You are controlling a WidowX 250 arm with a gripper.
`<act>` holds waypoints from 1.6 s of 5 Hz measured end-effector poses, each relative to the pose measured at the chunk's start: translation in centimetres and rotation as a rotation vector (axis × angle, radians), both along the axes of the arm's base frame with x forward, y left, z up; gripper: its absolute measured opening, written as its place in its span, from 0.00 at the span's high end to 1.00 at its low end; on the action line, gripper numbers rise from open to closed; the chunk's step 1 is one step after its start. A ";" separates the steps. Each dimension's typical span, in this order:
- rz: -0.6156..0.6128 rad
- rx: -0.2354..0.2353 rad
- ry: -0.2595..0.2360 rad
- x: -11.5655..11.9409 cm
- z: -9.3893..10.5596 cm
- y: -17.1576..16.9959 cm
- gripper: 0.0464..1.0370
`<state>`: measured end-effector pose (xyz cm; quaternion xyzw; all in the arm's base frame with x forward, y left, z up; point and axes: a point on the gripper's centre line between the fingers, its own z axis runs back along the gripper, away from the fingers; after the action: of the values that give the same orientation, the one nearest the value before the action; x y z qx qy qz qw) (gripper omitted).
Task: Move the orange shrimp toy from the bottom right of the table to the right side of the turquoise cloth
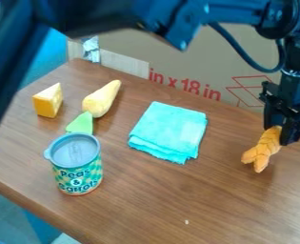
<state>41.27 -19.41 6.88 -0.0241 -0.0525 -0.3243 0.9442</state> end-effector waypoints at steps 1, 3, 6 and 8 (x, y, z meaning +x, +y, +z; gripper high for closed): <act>-0.003 0.002 0.057 0.7 -1.9 0.1 0.54; -0.009 -0.035 0.068 0.1 -3.2 0.5 0.19; -0.081 0.000 -0.001 -1.5 0.2 1.4 0.04; -0.045 0.016 -0.134 -9.8 6.1 5.0 0.04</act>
<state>31.43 -14.40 13.03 0.0039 -0.1126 -0.3468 0.9312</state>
